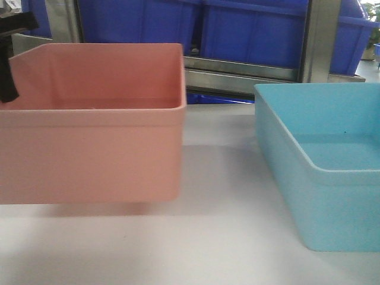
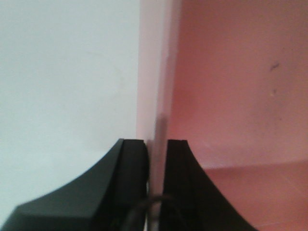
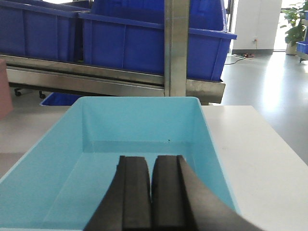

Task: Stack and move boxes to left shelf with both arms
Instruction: 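Grip the pink bin wall with the left gripper and slide it toward center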

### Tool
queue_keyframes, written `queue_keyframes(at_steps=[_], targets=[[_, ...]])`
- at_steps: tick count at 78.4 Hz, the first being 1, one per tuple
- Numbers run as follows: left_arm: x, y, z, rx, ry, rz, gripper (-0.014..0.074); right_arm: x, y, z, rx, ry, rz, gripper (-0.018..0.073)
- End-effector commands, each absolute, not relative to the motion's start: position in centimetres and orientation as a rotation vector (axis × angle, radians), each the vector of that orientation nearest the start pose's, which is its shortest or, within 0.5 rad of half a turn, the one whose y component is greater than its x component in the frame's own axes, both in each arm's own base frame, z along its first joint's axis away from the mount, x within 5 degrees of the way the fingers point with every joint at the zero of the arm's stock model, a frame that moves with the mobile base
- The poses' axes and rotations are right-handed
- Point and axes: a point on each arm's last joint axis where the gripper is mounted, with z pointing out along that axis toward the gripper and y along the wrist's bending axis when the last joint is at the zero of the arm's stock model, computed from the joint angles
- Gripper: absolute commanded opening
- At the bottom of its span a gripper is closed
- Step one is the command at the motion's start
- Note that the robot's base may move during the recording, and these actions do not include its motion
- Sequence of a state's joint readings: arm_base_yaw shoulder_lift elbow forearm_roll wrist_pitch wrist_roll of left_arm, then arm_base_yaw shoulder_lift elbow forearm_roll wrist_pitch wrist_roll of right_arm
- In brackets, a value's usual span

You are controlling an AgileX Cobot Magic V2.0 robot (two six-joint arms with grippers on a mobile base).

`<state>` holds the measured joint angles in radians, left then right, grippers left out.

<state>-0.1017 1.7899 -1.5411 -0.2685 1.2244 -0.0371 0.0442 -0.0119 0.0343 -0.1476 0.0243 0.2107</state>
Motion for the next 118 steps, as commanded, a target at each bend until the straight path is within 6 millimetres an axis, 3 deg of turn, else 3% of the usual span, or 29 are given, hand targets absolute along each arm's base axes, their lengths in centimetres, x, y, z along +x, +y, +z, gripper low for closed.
queue_keyframes(at_steps=[1,35,54,93,101,112,118], targets=[[34.9,-8.5,31.3,-0.016,2.885,-0.526,-0.0004,5.3,0.3,21.9,-0.001,1.396,0.082,0.0049],[32.7,-14.7,26.8,-0.022,2.899,-0.554,-0.0004,5.3,0.3,21.9,-0.001,1.396,0.082,0.0049],[31.7,-15.7,24.7,-0.01,2.913,-0.534,-0.0004,5.3,0.3,21.9,-0.001,1.396,0.082,0.0049],[31.0,-16.4,24.6,0.037,2.948,-0.524,0.0009,5.3,0.3,21.9,-0.001,1.396,0.082,0.0049],[31.0,-16.4,24.6,0.037,2.95,-0.523,0.0085,5.3,0.3,21.9,-0.001,1.396,0.082,0.0049],[30.8,-16.3,25.3,0.04,2.927,-0.532,0.0275,5.3,0.3,21.9,-0.001,1.396,0.082,0.0049],[30.5,-16.1,26.3,0.049,2.888,-0.536,0.0308,5.3,0.3,21.9,-0.001,1.396,0.082,0.0049]])
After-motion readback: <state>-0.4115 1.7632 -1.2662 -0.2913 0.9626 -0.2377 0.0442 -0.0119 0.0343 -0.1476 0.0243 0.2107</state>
